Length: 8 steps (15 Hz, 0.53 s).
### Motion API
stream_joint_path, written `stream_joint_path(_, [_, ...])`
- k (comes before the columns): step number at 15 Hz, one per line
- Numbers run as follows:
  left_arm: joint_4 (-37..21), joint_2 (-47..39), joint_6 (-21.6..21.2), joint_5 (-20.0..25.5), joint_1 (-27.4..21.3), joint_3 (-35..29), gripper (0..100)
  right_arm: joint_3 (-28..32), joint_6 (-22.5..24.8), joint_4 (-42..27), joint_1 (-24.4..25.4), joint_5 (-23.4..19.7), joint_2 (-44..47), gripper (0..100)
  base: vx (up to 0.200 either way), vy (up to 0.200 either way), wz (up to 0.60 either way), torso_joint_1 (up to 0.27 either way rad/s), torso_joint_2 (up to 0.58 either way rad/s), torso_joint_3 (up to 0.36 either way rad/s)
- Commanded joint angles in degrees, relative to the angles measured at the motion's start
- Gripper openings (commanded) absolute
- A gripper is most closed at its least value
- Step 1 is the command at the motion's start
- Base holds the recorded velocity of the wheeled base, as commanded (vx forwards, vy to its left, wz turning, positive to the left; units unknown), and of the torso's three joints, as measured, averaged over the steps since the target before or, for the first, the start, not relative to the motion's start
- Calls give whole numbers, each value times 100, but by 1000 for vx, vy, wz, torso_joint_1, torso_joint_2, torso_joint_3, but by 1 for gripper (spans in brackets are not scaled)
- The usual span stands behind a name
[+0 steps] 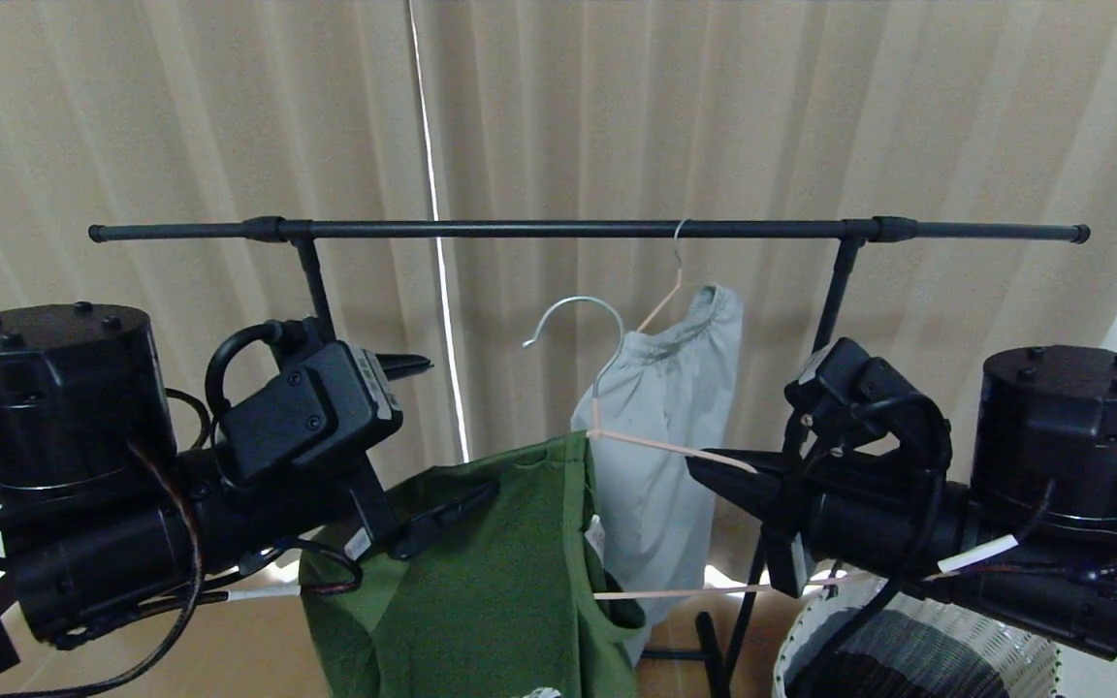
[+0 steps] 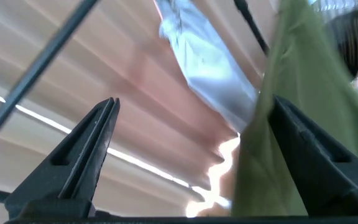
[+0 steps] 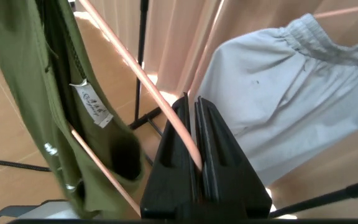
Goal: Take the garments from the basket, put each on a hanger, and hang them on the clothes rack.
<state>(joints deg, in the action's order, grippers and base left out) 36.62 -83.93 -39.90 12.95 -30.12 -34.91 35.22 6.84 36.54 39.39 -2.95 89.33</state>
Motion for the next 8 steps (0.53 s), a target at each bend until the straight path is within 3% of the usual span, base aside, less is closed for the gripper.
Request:
stream_joint_path(1, [12,-132,0,6,6,2,100,11,2,12,95,-4,-48,0,0,0,0,0,0,0])
stream_joint_path(7, [12,-115,0,15,-11,20,100,38,10,91,166,-13,-91,0,0,0,0,0,0,0])
stream_joint_path(8, [12,-115,0,15,-11,28,0,20,10,231,166,-48,-83,0,0,0,0,0,0,0])
